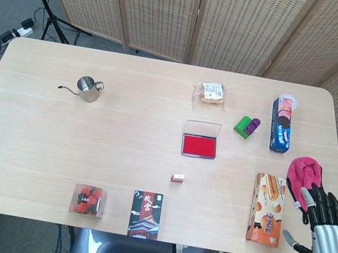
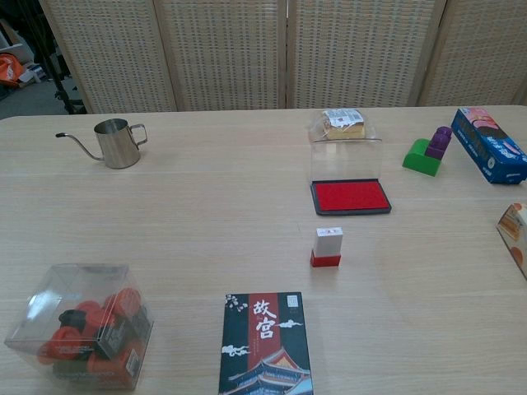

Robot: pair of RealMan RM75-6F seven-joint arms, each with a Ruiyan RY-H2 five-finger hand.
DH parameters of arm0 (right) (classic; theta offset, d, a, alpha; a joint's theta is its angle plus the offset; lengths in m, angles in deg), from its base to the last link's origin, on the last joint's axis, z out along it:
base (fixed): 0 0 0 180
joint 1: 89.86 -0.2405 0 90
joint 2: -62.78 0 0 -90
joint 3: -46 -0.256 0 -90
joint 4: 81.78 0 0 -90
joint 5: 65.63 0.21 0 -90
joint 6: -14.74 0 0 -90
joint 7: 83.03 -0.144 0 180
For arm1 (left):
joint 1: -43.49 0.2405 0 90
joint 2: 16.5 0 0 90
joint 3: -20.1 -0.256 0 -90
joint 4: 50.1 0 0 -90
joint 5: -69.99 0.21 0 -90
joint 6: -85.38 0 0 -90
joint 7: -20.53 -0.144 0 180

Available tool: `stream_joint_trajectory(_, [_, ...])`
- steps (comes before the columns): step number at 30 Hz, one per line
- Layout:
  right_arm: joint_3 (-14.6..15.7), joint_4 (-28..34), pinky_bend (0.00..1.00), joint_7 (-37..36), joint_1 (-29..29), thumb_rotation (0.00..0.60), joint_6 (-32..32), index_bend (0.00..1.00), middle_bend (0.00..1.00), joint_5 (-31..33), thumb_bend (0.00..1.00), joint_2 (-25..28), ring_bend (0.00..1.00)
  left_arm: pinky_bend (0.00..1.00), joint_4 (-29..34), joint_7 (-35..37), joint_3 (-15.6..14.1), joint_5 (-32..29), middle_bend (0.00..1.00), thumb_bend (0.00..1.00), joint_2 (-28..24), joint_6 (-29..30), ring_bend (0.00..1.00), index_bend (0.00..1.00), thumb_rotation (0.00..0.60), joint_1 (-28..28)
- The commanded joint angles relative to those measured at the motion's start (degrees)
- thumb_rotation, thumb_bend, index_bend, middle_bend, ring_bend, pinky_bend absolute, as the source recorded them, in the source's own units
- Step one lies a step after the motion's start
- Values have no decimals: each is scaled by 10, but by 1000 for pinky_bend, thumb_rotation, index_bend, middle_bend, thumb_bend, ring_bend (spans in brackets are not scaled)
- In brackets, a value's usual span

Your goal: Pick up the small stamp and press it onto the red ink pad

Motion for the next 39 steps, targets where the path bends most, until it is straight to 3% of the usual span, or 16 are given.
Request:
stream_joint_trajectory(1, [0,0,0,0,0,600,-1,0,0,1,0,0,0,0,0,2,-1,1,0,0,-1,-1,0,0,600,0])
stream_joint_trajectory(12, [-2,-4,3,-22,-2,600,1,0,1,-2,0,-2,0,0,-3,6,-1,3,0,0,0,-2,0,0,600,0])
stream_joint_trajectory(14, [-5,-11,80,-29,-5,600,1,0,75,-3,0,-6,57,0,-1,6,-1,-1,0,0,0,-6,0,0,600,-1])
stream_joint_trajectory(15, [-6,-14,195,-33,-9,600,-3,0,184,-4,0,-8,164,0,0,7,0,-2,0,0,0,-7,0,0,600,-1])
stream_joint_trajectory(17, [-12,-20,561,-43,-18,600,-12,0,494,-1,0,-12,489,0,0,7,2,-6,0,0,-1,-9,0,0,600,-3])
stream_joint_trajectory(19, [-17,-25,843,-51,-39,600,-41,0,684,-1,0,-11,705,0,1,8,5,-12,0,0,-1,-15,0,0,600,-6])
stream_joint_trajectory(21, [-25,-19,978,-51,-64,600,-73,0,786,0,0,-1,839,0,2,8,7,-17,0,0,-2,-19,0,0,600,-8])
stream_joint_trajectory(23, [-46,-14,1000,-24,-110,600,-115,0,854,-10,0,-3,921,0,2,7,12,-27,0,0,-2,-24,0,0,600,-11])
stream_joint_trajectory(26, [-53,6,1000,3,-136,600,-161,0,923,4,0,-2,992,0,2,8,14,-33,0,0,-2,-28,0,0,600,-13])
stream_joint_trajectory(35, [-61,67,1000,111,-214,600,-320,0,972,95,0,-40,1000,0,0,6,18,-42,0,0,-1,-41,0,0,600,-21])
stream_joint_trajectory(39, [-73,76,1000,165,-239,600,-349,107,976,142,0,-77,1000,0,-1,6,18,-48,0,0,-1,-48,0,0,600,-23])
